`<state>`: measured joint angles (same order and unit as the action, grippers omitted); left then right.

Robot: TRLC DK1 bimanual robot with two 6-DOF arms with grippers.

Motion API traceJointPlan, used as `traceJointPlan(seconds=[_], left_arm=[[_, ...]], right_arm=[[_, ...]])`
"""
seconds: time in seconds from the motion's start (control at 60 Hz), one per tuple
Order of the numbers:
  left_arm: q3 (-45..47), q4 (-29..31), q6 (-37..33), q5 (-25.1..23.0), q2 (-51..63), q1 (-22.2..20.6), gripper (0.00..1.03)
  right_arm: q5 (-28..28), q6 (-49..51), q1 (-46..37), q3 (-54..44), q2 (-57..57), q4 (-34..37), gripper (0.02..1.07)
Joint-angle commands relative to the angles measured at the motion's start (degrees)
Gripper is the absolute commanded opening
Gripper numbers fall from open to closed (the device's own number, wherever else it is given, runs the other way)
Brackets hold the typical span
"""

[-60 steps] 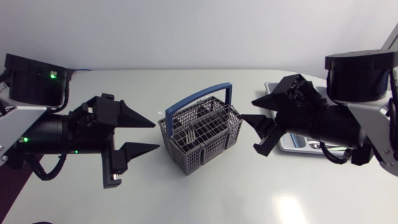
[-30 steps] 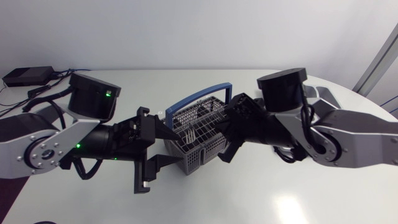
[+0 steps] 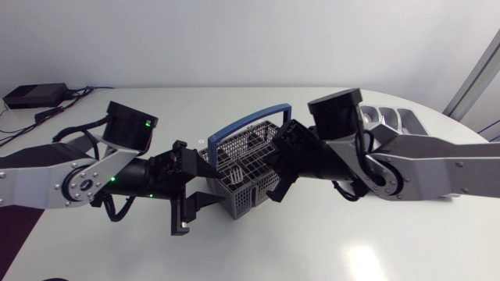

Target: Unload the cutlery basket into the drawer organizer.

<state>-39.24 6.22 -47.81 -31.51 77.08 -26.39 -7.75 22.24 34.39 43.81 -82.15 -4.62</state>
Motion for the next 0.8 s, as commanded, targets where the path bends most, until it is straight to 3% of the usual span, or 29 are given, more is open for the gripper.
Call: traceJointPlan(seconds=[0.0,0.4,0.617,0.783], left_arm=[[0.7,1.2,1.2,-1.5,-4.4,0.3,0.72],[1.5,0.9,4.7,-2.4,-6.4,-3.0,0.72],[1.5,-5.2,7.4,-2.4,-3.0,-3.0,0.71],[0.5,-8.3,8.9,-2.3,0.7,-3.6,0.57]], right_arm=[[-0.7,-1.2,-0.5,-0.2,3.1,0.8,0.13],[-0.8,-1.7,-0.4,-0.7,3.2,0.5,0.13],[-0.9,-2.2,0.1,-0.6,3.2,0.4,0.14],[-0.8,-2.6,0.5,-0.3,3.2,0.4,0.14]])
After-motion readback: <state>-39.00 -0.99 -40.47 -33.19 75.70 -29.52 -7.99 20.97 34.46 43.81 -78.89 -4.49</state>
